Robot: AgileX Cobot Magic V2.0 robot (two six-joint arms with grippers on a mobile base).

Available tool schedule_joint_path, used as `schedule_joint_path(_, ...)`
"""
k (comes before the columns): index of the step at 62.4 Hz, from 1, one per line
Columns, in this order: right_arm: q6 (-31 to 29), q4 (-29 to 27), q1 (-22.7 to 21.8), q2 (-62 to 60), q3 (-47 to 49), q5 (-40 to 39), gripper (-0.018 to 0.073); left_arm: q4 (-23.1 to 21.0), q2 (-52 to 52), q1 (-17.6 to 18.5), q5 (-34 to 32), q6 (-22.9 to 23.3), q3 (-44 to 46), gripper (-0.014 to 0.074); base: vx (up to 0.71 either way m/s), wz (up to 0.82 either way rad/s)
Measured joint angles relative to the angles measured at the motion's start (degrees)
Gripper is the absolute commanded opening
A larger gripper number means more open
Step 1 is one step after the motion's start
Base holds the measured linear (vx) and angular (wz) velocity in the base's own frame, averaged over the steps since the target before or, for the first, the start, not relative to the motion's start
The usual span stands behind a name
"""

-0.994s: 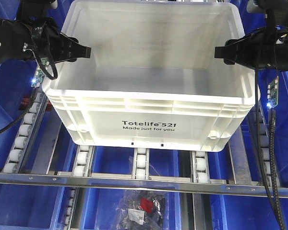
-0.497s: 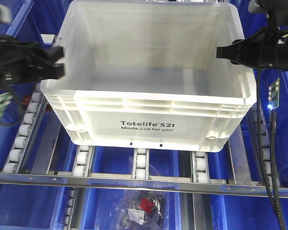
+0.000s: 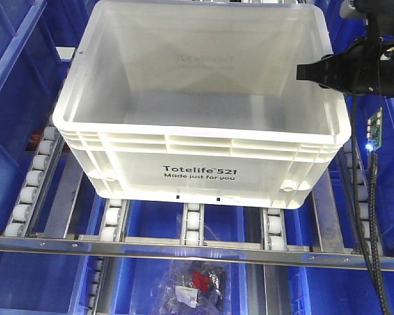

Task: Place moving items into box and shelve
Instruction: 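Open both grippers and withdraw them outward from the crate rims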

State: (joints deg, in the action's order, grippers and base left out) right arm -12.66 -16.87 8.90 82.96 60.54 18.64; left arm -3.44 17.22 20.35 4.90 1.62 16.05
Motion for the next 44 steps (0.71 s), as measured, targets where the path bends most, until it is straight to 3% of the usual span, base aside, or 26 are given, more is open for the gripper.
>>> schedule_joint_path(6,0.0,0.0,0.0,0.0,0.0,0.0,0.0249,0.0,-10.1,-0.08,0.0,-0.13,-7.88,-0.0008,0.0,0.0)
schedule_joint_path(16,0.05,0.05,0.0,0.0,0.0,-0.07,0.0244,0.16,-17.51,-4.58,0.1,-0.17,-17.03,-0.0008,0.0,0.0)
schedule_joint_path(28,0.05,0.05,0.0,0.0,0.0,-0.2,0.0244,0.46,-17.89,-11.92,-0.45,-0.22,-17.67,-0.0008,0.0,0.0)
schedule_joint_path(44,0.05,0.05,0.0,0.0,0.0,-0.2,0.0244,-1.05,-17.89,-15.54,-2.07,-0.24,-17.72,-0.0008,0.0,0.0)
